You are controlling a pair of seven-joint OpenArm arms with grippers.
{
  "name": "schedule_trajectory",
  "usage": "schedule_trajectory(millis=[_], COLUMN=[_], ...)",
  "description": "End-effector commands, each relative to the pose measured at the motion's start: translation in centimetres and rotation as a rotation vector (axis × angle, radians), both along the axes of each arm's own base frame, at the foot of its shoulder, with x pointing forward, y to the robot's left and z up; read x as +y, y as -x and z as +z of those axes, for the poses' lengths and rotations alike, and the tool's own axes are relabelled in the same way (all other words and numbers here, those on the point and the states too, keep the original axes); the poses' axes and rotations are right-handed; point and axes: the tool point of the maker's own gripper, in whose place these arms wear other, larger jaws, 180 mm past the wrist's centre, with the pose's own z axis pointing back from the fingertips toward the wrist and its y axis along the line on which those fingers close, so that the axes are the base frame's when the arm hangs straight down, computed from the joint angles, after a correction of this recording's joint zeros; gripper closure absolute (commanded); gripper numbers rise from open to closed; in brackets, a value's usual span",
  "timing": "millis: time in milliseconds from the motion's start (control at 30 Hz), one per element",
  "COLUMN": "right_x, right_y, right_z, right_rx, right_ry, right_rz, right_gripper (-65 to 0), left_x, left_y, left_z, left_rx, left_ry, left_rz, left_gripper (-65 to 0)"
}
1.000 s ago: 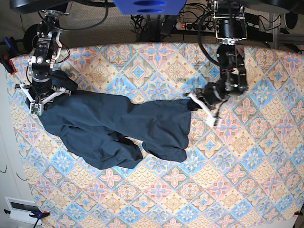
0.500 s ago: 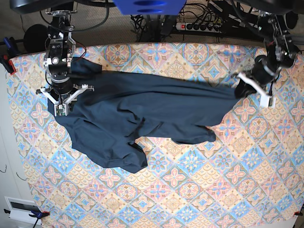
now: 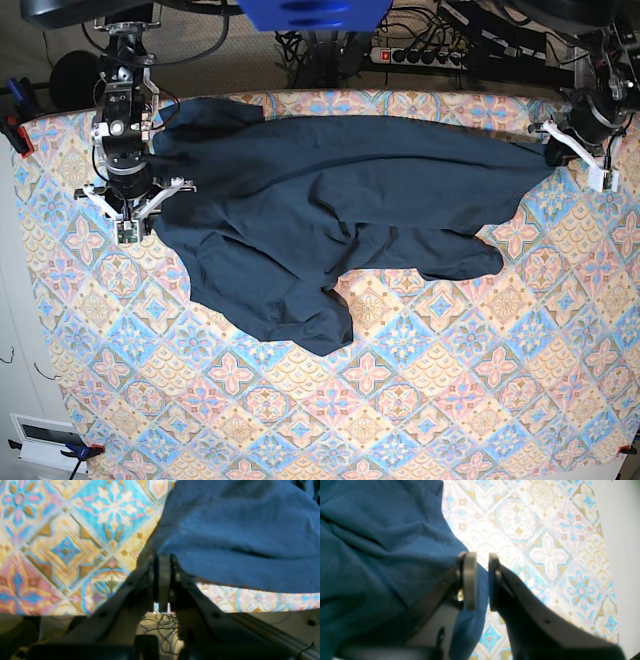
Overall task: Layout the t-shirt on the table in an organized manner, then fold the t-shirt properly
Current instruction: 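Pull the grasped end with the left gripper away from the right gripper, then release and regrasp the shirt hem with the left gripper, pulling it outward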
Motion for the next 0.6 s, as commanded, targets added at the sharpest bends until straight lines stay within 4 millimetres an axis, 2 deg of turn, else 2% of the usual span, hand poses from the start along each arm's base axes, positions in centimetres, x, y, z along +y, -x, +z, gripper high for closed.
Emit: schedule_trajectory(millis=[0,133,233,333,467,567], right_x=[-0.2,-0.2,-0.2,-0.2,-0.2,-0.2], right_y=[-0.6,-0.7,-0.7,-0.7,-0.7,-0.7], right_z=[1.2,1.3,1.3,1.3,1.3,1.2], right_rx=[-0.045,-0.046,-0.046,-0.046,-0.046,-0.046], right_ry=[0.014,0.014,0.014,0.014,0.014,0.014], right_rz=[0.006,0.006,0.006,0.006,0.006,0.007], right_gripper=[-8.3,-8.3,-8.3,-8.3,-8.3,-8.3], left_x=[0.0,-0.1,-0.1,-0.1,0.2,1.1], left_y=[-0.6,-0.1,-0.8,-2.1,-5.5,-8.4], left_z=[0.9,0.6,1.0,1.8,3.9,4.3], left_rx=[-0.021,0.033,0.014,-0.025,-0.130,-0.186], left_ry=[-0.019,-0.025,-0.024,-0.025,-0.020,0.028], left_rz=[-0.033,-0.051,-0.052,-0.052,-0.030,0.021], left_gripper=[-3.7,-25.7,-37.4,-39.2,-39.3,-39.3])
